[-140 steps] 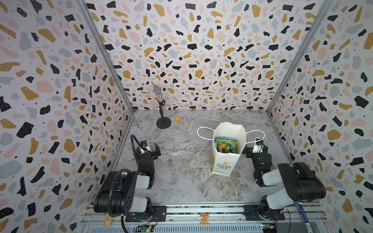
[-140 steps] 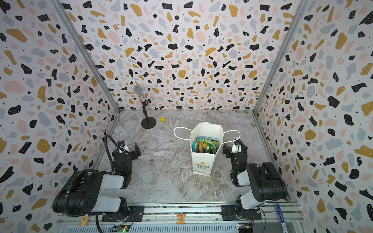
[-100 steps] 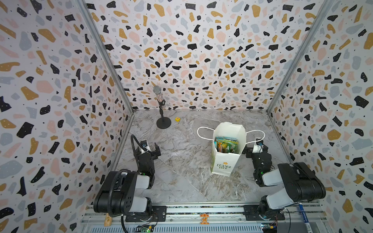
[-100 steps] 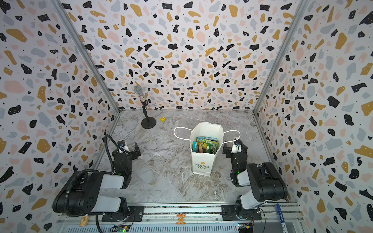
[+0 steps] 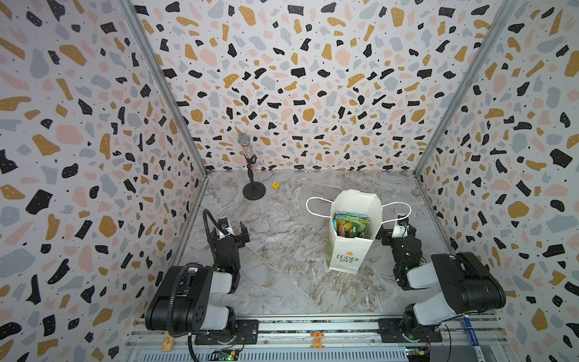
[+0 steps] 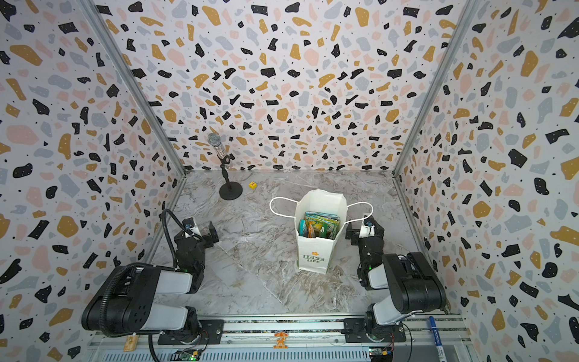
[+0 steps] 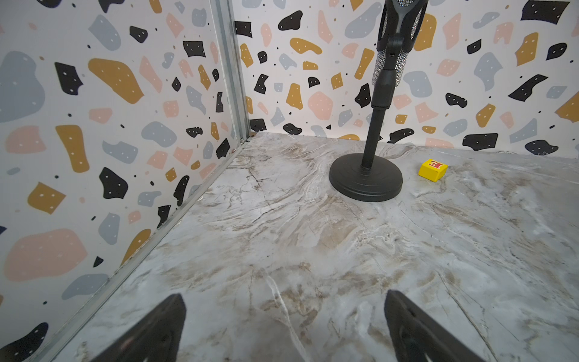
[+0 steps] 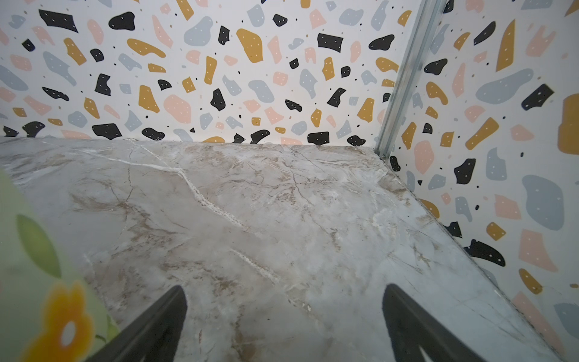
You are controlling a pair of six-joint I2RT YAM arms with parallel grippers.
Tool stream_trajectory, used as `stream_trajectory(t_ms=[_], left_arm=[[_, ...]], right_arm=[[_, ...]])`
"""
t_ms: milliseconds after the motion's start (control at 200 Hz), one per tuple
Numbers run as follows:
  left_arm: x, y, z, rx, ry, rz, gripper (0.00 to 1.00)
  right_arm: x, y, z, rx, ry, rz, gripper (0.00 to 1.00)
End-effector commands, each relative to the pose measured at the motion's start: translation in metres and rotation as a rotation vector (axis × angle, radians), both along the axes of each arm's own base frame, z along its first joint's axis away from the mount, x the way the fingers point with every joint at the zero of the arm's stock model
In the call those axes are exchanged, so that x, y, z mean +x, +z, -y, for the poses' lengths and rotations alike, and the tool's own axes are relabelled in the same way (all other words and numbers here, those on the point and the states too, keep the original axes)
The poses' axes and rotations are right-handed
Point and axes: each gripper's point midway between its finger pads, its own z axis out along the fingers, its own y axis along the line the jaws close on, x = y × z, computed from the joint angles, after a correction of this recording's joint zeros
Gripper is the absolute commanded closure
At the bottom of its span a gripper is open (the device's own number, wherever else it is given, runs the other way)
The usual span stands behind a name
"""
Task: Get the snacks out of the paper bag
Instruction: 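Reach the left gripper toward the bag rim while the right gripper approaches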
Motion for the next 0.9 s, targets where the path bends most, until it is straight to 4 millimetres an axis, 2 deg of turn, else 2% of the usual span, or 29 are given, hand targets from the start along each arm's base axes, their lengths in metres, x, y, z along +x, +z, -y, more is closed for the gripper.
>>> stream_trajectory(t_ms=[0,230,350,481,521,601,711,786,891], left_arm=[[0.007,0.018,0.001,0.005,-0.002,0.061,0.0],[0.007,0.027,0.0,0.005,0.014,0.062,0.0],[0.003,0.035,-0.013,-0.023,0.102,0.055,0.0],[0.002,0.046,-0.024,-0.154,0.204,0.031,0.0],[0.005,0.053,-0.021,-0.19,0.196,0.025,0.0],[0.012,0.065,-0.003,-0.317,0.112,0.021,0.0],[0.022,0.088,0.044,-0.489,-0.133,0.015,0.0],[0.022,0.112,0.077,-0.589,-0.294,0.016,0.0],[0.013,0.149,0.123,-0.653,-0.489,0.008,0.0]], right_arm=[[0.002,0.007,0.0,0.0,-0.002,0.022,0.01],[-0.008,0.019,0.006,0.012,-0.035,0.07,0.01],[-0.012,0.024,0.012,0.022,-0.069,0.083,0.01],[-0.017,0.033,0.019,0.033,-0.118,0.1,0.01],[-0.019,0.028,0.024,0.042,-0.146,0.071,0.01],[-0.022,0.028,0.031,0.083,-0.192,0.051,0.01],[-0.021,0.027,0.031,0.182,-0.198,-0.016,0.01],[-0.022,0.031,0.024,0.17,-0.17,-0.044,0.01],[-0.026,0.036,0.022,0.215,-0.167,-0.089,0.01]])
